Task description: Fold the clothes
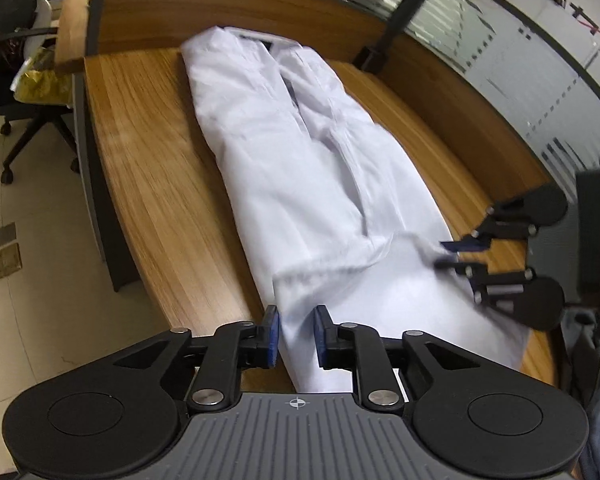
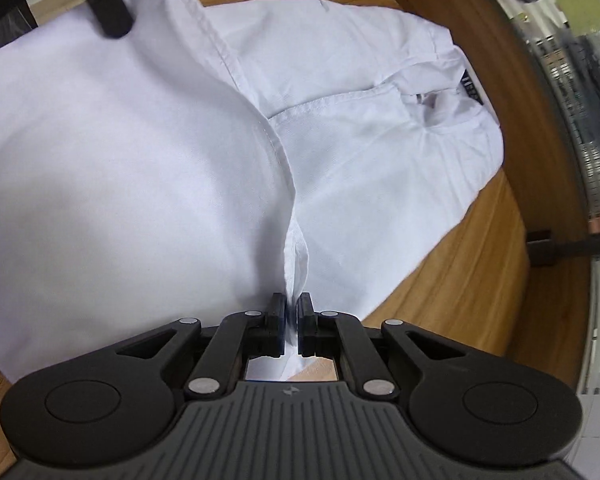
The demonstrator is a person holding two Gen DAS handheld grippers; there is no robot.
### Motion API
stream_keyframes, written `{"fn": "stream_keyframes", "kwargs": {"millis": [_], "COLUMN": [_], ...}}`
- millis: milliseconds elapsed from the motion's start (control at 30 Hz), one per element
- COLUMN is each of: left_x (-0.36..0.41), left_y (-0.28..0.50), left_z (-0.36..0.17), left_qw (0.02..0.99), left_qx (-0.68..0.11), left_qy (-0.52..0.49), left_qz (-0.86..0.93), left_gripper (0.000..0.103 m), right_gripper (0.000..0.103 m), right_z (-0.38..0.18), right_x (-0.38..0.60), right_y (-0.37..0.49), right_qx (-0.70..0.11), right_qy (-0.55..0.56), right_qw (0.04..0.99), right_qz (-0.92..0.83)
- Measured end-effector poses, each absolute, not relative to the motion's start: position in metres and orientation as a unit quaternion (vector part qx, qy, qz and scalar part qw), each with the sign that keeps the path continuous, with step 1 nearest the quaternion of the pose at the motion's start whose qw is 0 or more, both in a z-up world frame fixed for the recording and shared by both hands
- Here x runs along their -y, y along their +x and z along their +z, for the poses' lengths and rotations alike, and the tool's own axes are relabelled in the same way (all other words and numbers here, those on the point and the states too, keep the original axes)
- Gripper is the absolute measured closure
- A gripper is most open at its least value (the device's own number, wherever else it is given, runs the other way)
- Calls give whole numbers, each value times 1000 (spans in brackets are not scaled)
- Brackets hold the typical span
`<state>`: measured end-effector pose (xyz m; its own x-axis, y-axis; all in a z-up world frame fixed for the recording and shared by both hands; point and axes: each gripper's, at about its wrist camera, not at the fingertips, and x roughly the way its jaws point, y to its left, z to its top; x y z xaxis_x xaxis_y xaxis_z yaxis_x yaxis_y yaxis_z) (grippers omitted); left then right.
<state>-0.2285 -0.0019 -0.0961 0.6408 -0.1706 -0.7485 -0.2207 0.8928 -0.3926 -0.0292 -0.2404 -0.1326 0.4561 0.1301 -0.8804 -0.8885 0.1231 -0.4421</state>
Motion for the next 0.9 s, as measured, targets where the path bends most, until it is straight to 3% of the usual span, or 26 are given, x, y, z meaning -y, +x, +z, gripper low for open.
{"fn": "stream_keyframes", "kwargs": {"millis": [33,100,200,367,500,900], "left_x": [-1,-7,-13,-3,21,83], "left_y": [-227,-223,-214,-184,-154,-69], "left_z": [-93,-86,-70,-54,-62,-113], "left_qw": [876,878,886,887,870,808], "left_qx": [-422,-416,-402,-418,-451,-509], "left_qy": [-234,-237,-229,-185,-148,-76], "left_qz": [19,26,13,-64,-137,-289], "left_gripper": [80,78,77,77,77,77], "right_gripper": [77,50,33,20,16,8], "right_z": [-131,-121,-95,-55,-40,-69], "right_x": [242,250,272,328,371,396], "right_y": [-27,-21,-15,-23,-52,-88], "right_qx": [-352,-360,-387,-446,-466,-515], "right_qy": [-533,-508,-437,-271,-159,-96], "right_qw": [668,691,733,783,794,735], "right_qz": [381,367,348,338,355,429]}}
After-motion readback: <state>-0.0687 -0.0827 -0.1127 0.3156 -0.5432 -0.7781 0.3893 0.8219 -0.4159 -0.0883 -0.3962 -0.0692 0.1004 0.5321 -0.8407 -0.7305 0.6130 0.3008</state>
